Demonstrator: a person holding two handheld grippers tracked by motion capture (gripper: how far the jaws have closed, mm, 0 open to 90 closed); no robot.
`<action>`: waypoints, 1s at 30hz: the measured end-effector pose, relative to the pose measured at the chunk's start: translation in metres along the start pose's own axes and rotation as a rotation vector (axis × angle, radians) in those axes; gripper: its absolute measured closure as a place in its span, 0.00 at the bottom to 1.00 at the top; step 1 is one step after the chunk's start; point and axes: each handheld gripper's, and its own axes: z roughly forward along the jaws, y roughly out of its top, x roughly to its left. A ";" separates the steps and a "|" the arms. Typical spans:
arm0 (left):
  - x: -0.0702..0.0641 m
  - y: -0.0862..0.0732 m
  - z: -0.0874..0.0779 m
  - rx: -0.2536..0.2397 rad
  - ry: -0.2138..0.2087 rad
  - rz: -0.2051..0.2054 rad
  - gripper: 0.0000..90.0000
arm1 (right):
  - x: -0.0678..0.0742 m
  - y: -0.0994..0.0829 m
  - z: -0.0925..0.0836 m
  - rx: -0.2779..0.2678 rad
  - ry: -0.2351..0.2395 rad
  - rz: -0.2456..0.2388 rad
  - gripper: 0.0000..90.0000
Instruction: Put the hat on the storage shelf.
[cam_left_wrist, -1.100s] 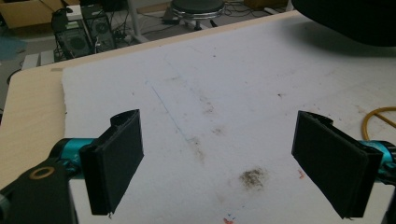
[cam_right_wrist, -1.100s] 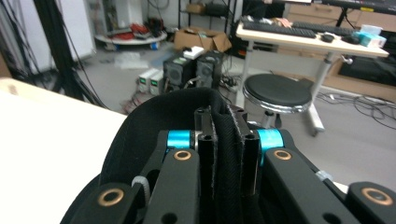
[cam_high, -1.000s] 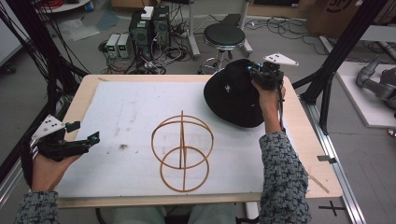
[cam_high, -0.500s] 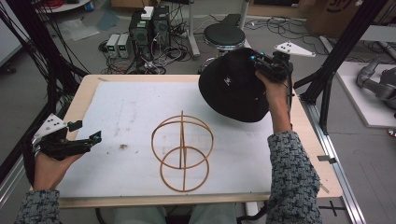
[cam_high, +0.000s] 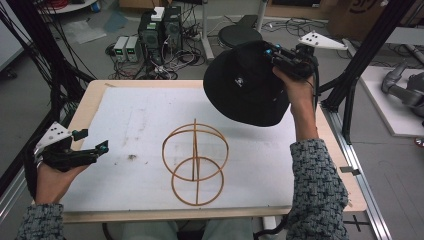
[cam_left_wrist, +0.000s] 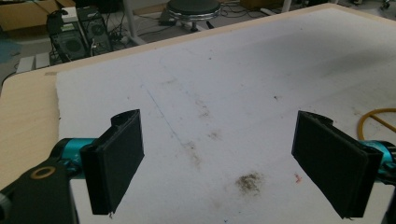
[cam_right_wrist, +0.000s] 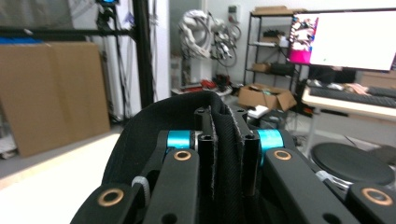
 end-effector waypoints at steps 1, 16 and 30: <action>0.000 0.000 0.000 0.001 0.001 0.001 0.19 | 0.001 0.002 -0.001 -0.005 0.008 -0.001 0.93; -0.001 0.001 0.001 -0.004 -0.004 0.000 0.19 | 0.010 0.032 -0.017 -0.118 0.163 0.093 0.93; -0.001 0.001 0.000 -0.009 -0.002 0.000 0.19 | 0.020 0.048 -0.024 -0.154 0.345 0.170 0.94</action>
